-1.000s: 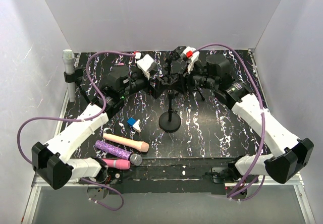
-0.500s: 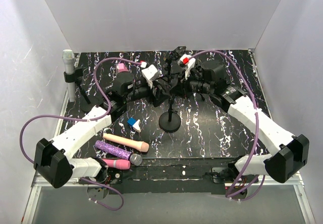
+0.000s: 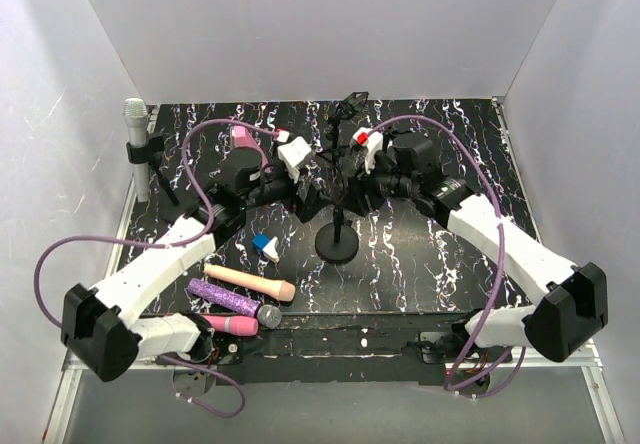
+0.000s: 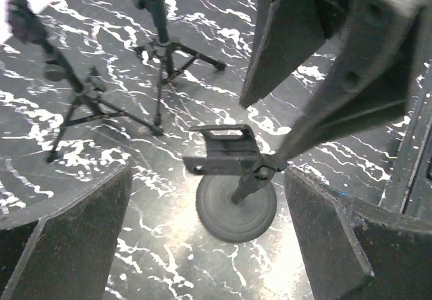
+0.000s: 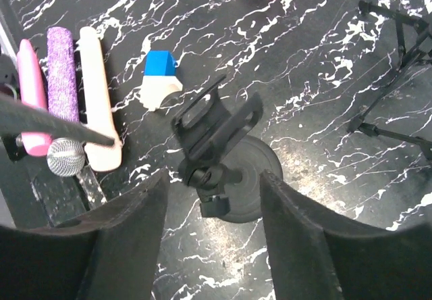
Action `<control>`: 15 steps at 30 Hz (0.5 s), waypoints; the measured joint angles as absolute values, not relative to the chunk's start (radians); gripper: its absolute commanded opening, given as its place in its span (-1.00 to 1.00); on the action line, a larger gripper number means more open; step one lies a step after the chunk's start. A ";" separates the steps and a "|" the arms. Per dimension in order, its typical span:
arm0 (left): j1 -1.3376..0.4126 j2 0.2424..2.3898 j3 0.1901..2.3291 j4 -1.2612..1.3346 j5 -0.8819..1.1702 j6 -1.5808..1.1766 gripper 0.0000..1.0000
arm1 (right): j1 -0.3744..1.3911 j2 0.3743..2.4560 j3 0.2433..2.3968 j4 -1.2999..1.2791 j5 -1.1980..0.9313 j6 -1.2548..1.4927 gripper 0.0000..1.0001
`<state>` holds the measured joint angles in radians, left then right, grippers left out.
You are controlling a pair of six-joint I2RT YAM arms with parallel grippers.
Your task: Remove the microphone from the stand
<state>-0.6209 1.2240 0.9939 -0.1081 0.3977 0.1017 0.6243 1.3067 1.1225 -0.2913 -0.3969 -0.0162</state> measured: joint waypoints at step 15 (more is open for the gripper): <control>-0.526 1.009 0.972 -0.194 0.257 0.167 0.96 | 0.649 1.331 1.119 -0.333 -0.398 -0.039 0.54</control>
<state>-0.5262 1.0092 0.9722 -0.1940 0.2573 0.1665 0.6491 1.3312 1.1194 -0.3332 -0.3981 -0.0387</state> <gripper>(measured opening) 0.981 0.825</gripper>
